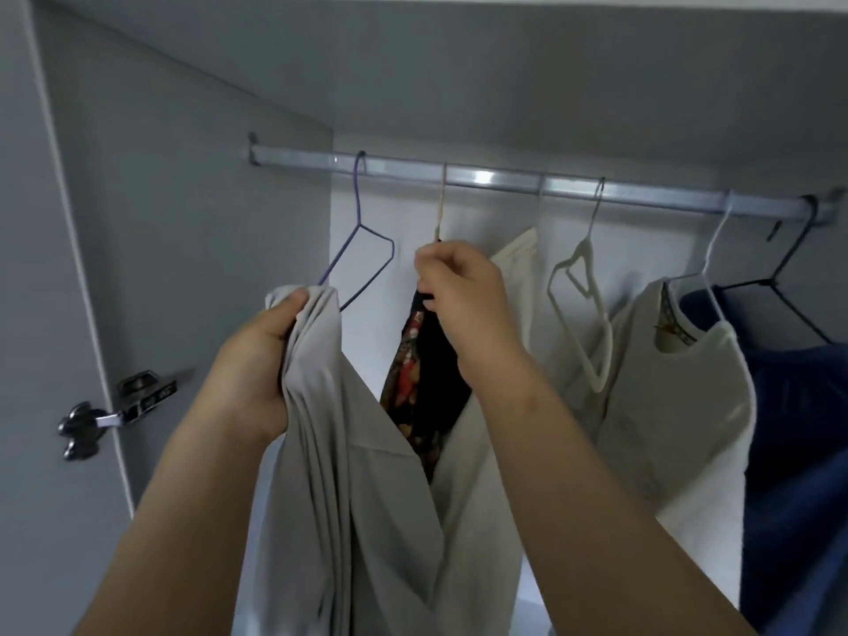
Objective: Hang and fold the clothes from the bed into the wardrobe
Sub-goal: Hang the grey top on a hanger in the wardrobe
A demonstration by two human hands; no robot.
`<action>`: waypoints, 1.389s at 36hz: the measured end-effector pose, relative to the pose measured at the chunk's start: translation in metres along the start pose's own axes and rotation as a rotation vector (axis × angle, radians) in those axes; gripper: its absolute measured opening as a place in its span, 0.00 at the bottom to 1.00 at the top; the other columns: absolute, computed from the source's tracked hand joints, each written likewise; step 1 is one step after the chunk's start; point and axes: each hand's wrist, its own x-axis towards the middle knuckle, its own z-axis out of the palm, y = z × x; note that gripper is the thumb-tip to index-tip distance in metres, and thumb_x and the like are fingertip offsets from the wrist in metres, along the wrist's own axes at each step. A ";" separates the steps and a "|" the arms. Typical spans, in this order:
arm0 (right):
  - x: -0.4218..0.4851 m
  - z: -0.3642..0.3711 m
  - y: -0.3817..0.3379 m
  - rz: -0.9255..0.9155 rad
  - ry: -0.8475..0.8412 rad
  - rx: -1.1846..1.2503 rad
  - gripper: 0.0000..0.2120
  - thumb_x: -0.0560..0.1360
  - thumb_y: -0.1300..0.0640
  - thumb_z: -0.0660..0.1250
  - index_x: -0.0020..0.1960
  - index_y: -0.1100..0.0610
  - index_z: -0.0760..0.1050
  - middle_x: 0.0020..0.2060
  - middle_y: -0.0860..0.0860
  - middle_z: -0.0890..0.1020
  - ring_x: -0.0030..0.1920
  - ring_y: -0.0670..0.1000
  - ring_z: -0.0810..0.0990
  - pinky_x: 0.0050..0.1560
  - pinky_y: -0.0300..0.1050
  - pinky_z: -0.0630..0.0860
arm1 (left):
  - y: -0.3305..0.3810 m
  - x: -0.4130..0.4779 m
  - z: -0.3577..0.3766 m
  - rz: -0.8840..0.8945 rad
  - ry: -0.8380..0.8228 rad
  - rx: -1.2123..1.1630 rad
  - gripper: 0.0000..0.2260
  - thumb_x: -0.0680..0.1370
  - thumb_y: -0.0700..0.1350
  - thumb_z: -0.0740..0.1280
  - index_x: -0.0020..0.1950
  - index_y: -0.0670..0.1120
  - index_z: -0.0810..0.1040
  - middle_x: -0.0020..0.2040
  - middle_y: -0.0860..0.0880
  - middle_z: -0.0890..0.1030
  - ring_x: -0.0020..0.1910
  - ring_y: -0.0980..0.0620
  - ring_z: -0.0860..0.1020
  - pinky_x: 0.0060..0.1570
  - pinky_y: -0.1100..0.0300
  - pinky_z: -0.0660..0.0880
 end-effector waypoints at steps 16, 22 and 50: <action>0.054 0.139 0.076 0.417 0.007 -0.066 0.02 0.75 0.62 0.61 0.45 0.57 0.68 0.34 0.53 0.66 0.33 0.49 0.65 0.32 0.40 0.60 | 0.055 0.059 -0.074 -0.121 0.038 0.063 0.17 0.79 0.49 0.61 0.63 0.41 0.76 0.54 0.42 0.81 0.49 0.47 0.80 0.52 0.54 0.75; 0.081 0.171 0.085 0.591 0.113 0.136 0.08 0.75 0.64 0.61 0.38 0.57 0.69 0.29 0.52 0.76 0.27 0.47 0.74 0.33 0.38 0.64 | 0.072 0.088 -0.100 -0.117 0.037 0.074 0.12 0.79 0.48 0.63 0.48 0.40 0.80 0.35 0.44 0.84 0.31 0.49 0.83 0.27 0.59 0.79; -0.052 0.074 0.100 0.222 0.146 0.020 0.07 0.76 0.58 0.65 0.39 0.53 0.74 0.23 0.44 0.69 0.26 0.43 0.67 0.28 0.34 0.67 | -0.026 0.071 -0.085 -0.282 0.054 0.075 0.13 0.77 0.54 0.65 0.50 0.45 0.81 0.45 0.46 0.82 0.43 0.49 0.79 0.53 0.53 0.76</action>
